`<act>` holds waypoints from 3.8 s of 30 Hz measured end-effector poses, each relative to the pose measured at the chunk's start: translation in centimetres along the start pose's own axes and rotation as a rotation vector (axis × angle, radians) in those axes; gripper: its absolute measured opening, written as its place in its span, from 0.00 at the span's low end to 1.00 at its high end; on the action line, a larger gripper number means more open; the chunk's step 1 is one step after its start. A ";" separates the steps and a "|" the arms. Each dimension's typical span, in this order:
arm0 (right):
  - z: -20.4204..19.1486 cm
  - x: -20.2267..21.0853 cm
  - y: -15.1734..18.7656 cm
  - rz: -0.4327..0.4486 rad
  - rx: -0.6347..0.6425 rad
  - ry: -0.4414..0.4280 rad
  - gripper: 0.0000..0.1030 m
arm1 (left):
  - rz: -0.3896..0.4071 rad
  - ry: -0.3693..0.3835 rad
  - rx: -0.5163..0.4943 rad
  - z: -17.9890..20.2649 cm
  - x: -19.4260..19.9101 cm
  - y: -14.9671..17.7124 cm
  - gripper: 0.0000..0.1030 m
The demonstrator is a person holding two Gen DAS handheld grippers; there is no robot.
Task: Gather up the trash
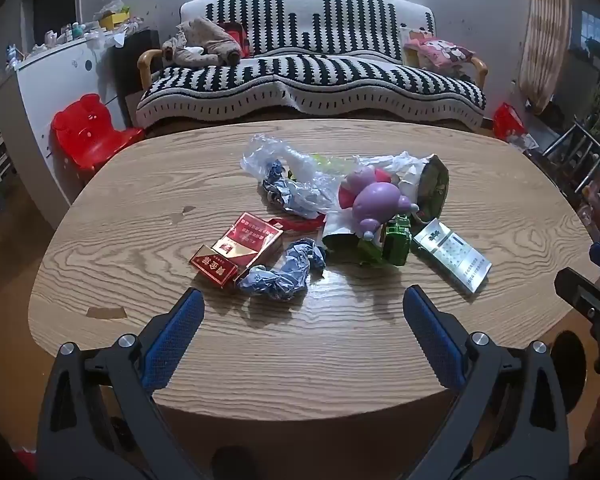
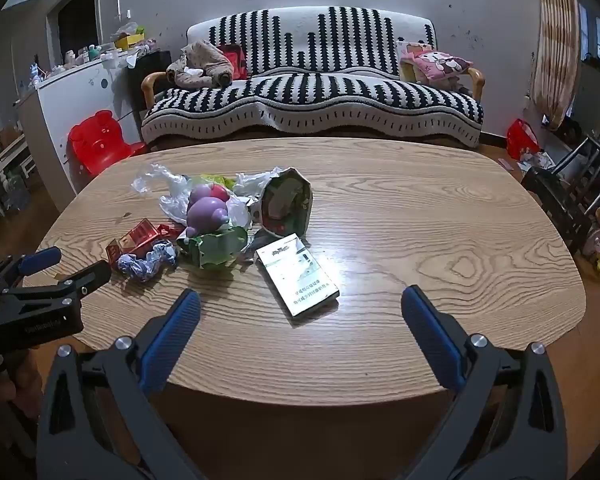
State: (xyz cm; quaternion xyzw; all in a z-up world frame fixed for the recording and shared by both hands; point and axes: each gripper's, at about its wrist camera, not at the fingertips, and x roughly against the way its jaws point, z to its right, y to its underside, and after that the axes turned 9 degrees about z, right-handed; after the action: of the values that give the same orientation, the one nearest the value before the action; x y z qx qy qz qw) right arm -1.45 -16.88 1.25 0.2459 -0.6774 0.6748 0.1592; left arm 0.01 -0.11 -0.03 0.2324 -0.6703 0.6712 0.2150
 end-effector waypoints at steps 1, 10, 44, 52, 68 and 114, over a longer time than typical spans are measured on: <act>0.0 0.0 0.0 0.003 -0.001 -0.001 0.95 | 0.003 -0.002 0.000 0.0 0.0 0.0 0.94; -0.3 0.0 -0.1 0.001 0.002 0.004 0.95 | 0.002 -0.003 0.011 0.2 0.6 -0.3 0.94; 0.1 0.1 -0.2 -0.005 -0.003 -0.002 0.95 | 0.002 0.004 0.008 0.2 0.3 -0.4 0.94; 0.1 0.0 -0.2 -0.007 -0.002 -0.001 0.94 | 0.003 0.004 0.011 0.0 0.3 -0.3 0.94; 0.1 0.0 -0.2 -0.007 -0.003 0.000 0.95 | 0.003 0.003 0.012 -0.1 0.3 -0.3 0.94; 1.0 -5.7 0.8 -0.086 0.022 -0.062 0.95 | -0.020 0.019 -0.149 -4.6 -4.7 0.5 0.94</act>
State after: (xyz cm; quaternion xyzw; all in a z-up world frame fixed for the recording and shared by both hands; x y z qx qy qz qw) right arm 2.99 -17.20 -2.56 0.2973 -0.6634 0.6667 0.1643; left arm 3.41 4.61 -3.20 0.2158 -0.7141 0.6193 0.2448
